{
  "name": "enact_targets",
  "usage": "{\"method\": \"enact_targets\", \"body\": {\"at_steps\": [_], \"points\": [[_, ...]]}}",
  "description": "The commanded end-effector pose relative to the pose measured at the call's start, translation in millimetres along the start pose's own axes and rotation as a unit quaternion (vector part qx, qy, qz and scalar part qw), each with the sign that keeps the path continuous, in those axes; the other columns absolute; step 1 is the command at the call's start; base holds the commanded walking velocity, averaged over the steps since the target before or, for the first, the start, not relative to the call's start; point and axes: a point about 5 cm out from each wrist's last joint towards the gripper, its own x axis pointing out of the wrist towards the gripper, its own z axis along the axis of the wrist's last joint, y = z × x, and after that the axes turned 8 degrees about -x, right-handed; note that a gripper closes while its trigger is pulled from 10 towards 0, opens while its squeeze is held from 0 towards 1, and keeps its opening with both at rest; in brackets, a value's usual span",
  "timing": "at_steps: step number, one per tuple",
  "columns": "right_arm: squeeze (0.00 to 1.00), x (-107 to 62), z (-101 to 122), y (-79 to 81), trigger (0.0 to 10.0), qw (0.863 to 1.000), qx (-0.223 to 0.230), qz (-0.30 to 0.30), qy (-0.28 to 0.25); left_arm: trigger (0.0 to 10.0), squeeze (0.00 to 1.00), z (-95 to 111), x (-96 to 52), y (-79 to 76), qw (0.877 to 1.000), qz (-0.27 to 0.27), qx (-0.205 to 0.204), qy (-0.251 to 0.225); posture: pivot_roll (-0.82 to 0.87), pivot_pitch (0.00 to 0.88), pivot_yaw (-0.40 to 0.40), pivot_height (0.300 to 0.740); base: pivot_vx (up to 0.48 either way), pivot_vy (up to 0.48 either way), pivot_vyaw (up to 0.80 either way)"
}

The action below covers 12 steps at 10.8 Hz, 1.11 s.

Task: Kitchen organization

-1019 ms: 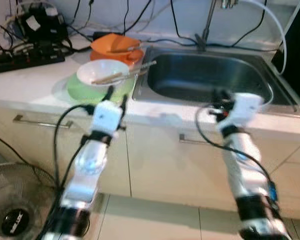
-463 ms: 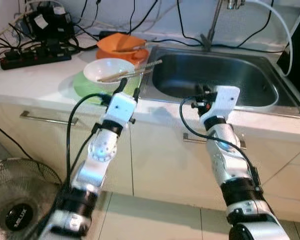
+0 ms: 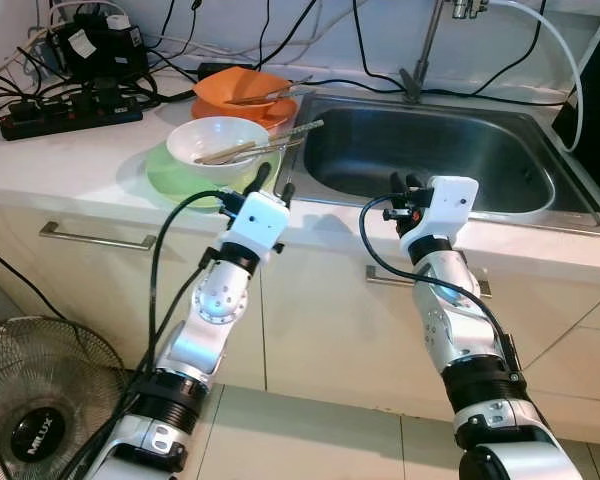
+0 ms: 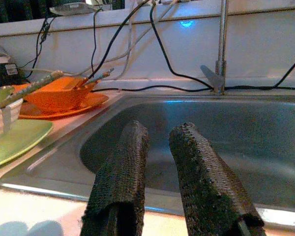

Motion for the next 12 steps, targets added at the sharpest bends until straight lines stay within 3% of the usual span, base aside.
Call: {"method": "enact_targets", "body": {"at_steps": [1, 4, 12], "points": [[0.0, 2.9, 5.3, -1.2, 10.0, 1.0, -0.007, 0.004, -0.012, 10.0, 0.0, 2.0, 2.8, -1.5, 1.0, -0.002, 0.002, -0.005, 0.17, 0.0, -0.024, 0.74, 0.0, 0.0, 0.0], [0.0, 2.7, 6.5, -2.4, 10.0, 1.0, -0.008, -0.002, -0.02, 10.0, 0.0, 1.6, 2.8, -1.6, 1.0, -0.001, 0.001, -0.005, 0.17, 0.0, -0.022, 0.74, 0.0, 0.0, 0.44], [0.0, 2.9, 3.0, -3.2, 10.0, 1.0, 0.0, -0.008, -0.012, 10.0, 0.0, 0.5, 3.3, 1.0, 1.0, 0.004, 0.005, -0.001, 0.18, 0.0, -0.016, 0.74, 0.0, 0.0, 0.0]]}}
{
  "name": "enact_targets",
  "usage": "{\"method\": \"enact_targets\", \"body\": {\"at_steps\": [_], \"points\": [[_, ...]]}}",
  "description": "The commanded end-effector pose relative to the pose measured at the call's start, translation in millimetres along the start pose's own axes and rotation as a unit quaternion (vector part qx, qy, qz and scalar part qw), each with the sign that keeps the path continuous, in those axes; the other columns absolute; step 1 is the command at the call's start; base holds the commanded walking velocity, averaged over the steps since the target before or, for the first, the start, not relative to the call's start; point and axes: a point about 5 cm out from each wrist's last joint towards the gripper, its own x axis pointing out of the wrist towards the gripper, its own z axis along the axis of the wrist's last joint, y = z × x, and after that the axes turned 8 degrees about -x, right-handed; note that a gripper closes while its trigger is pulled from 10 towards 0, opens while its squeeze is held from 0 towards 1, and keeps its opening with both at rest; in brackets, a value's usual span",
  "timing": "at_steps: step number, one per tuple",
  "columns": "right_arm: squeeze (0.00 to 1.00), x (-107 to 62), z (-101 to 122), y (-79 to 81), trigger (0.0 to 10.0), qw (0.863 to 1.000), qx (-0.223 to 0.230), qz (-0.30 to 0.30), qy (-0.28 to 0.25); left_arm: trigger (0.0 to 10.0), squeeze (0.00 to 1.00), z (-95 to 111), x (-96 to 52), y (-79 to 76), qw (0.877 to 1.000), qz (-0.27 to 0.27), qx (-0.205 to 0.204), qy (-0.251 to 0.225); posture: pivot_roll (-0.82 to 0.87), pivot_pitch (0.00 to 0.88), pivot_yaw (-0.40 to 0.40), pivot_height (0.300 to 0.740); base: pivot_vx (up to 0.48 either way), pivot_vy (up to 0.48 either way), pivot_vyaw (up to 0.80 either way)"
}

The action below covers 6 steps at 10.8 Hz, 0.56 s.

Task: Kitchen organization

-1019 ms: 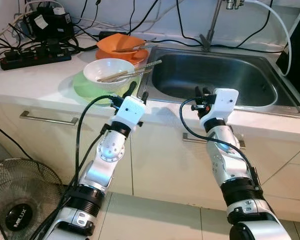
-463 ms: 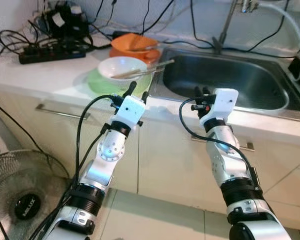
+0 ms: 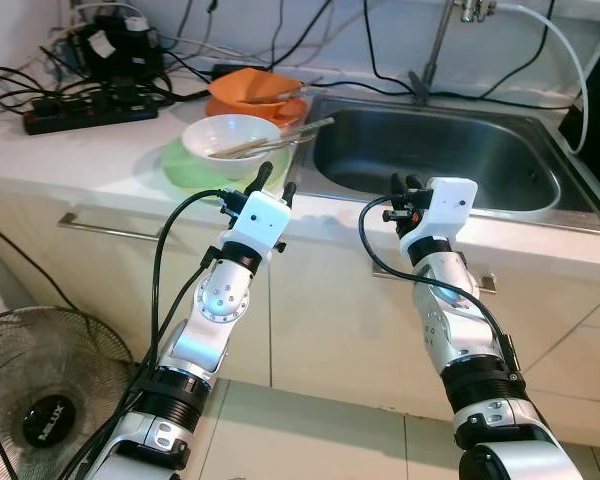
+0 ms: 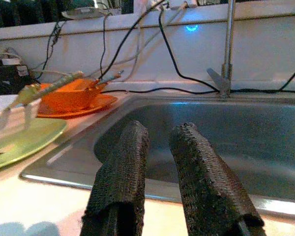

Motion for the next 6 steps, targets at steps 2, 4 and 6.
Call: {"method": "enact_targets", "body": {"at_steps": [2, 4, 6], "points": [[0.0, 3.1, 3.8, -1.7, 10.0, 1.0, 0.003, -0.004, -0.008, 10.0, 0.0, 1.2, 2.0, 0.3, 1.0, 0.0, 0.004, -0.003, 0.18, 0.0, -0.016, 0.74, 0.0, 0.0, 0.0], [0.0, 3.0, 4.4, 0.0, 10.0, 1.0, -0.003, 0.001, -0.012, 10.0, 0.0, 1.8, 1.7, 0.7, 1.0, 0.001, 0.004, -0.005, 0.18, 0.002, -0.017, 0.74, 0.24, 0.0, 0.0], [0.0, 2.8, 4.5, 0.5, 10.0, 1.0, 0.0, 0.002, -0.012, 10.0, 0.0, 2.0, 1.5, 1.1, 1.0, 0.003, 0.003, -0.005, 0.18, 0.003, -0.017, 0.74, 0.246, 0.0, 0.22]]}}
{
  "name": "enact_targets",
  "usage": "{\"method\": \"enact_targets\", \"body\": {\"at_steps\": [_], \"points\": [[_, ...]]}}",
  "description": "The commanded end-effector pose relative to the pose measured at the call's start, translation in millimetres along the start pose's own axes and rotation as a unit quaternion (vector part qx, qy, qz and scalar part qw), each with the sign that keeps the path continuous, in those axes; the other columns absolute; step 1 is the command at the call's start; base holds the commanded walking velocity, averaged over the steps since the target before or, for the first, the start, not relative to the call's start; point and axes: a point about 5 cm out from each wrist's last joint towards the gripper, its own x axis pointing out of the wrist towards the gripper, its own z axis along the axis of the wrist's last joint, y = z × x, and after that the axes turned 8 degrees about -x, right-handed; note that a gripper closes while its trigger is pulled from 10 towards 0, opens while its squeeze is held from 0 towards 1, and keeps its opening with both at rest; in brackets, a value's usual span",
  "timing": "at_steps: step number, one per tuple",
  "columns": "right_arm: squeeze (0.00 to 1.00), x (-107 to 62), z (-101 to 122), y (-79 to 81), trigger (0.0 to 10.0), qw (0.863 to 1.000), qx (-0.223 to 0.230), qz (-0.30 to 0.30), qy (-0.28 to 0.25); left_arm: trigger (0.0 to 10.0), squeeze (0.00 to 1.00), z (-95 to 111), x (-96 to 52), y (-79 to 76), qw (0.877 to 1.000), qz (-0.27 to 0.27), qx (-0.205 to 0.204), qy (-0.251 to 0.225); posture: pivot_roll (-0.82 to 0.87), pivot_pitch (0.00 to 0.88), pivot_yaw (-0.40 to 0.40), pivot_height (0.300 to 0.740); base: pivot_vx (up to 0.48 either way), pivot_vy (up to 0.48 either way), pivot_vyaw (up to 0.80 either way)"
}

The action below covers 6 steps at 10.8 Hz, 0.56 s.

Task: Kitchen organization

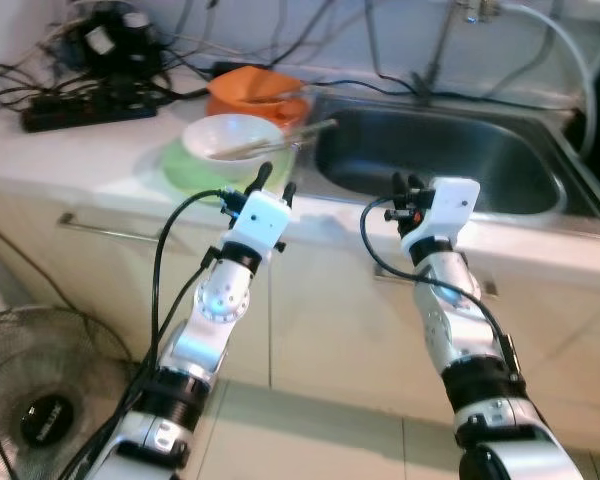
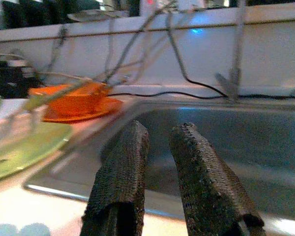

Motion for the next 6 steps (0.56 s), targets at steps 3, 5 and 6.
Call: {"method": "enact_targets", "body": {"at_steps": [3, 5, 6], "points": [[0.0, 2.4, 3.2, -3.0, 10.0, 1.0, 0.004, -0.003, -0.006, 10.0, 0.0, 2.6, 1.7, -0.6, 1.0, 0.002, 0.002, -0.006, 0.18, 0.004, -0.018, 0.74, 0.279, 0.0, 0.0], [0.0, 2.6, 2.9, -3.0, 10.0, 1.0, 0.004, -0.003, -0.005, 10.0, 0.0, 2.5, 1.7, -0.4, 1.0, 0.002, 0.001, -0.006, 0.18, 0.005, -0.018, 0.74, 0.285, 0.0, 0.0], [0.0, 2.7, 2.7, -2.7, 10.0, 1.0, 0.004, -0.003, -0.005, 10.0, 0.0, 2.6, 1.8, -0.3, 1.0, 0.002, 0.001, -0.006, 0.18, 0.004, -0.017, 0.74, 0.285, 0.0, 0.0]]}}
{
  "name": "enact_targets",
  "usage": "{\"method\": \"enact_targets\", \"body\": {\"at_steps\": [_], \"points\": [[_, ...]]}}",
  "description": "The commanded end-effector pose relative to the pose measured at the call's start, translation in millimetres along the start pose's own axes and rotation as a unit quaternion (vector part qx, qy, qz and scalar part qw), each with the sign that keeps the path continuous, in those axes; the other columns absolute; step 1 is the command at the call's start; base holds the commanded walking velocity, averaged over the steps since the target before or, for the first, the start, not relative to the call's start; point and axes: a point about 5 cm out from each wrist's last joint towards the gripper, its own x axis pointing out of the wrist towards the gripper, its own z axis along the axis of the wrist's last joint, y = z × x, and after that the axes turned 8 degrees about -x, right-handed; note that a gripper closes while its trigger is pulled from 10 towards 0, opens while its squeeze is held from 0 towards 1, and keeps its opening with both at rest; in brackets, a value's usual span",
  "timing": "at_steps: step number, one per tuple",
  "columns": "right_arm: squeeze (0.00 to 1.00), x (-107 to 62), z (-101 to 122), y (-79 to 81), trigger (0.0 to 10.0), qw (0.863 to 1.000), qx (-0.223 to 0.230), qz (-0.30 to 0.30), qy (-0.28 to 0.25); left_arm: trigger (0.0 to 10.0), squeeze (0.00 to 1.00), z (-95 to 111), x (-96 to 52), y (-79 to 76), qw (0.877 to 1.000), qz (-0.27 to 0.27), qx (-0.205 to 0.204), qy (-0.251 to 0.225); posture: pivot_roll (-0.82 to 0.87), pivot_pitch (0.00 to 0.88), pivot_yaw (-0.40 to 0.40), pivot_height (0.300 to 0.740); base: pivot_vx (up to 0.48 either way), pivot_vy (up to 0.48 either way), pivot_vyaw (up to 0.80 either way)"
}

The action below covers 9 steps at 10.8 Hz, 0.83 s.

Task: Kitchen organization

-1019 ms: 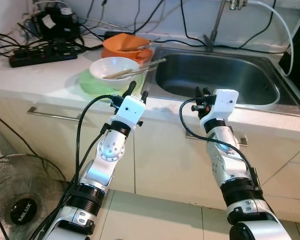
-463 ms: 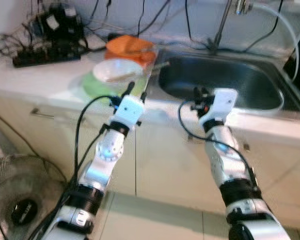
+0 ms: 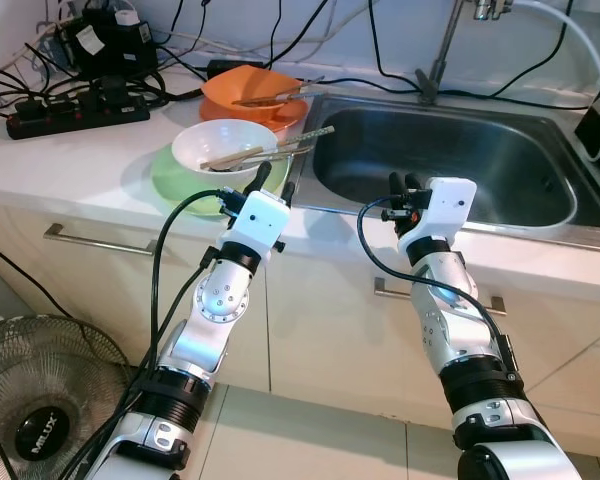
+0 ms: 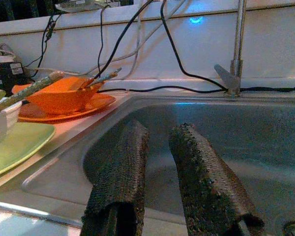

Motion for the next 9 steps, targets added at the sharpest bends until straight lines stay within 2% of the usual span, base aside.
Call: {"method": "enact_targets", "body": {"at_steps": [1, 9], "points": [[0.0, 3.0, 2.5, -1.5, 10.0, 1.0, 0.002, 0.0, -0.003, 10.0, 0.0, 2.3, 1.8, 0.6, 1.0, 0.001, 0.003, -0.006, 0.18, 0.002, -0.017, 0.74, 0.289, 0.0, 0.0], [0.0, 2.9, 1.2, 0.2, 10.0, 1.0, -0.001, 0.004, -0.001, 10.0, 0.0, 2.3, 2.1, 1.0, 1.0, 0.004, 0.002, -0.007, 0.18, 0.002, -0.019, 0.74, 0.324, 0.0, 0.0]]}}
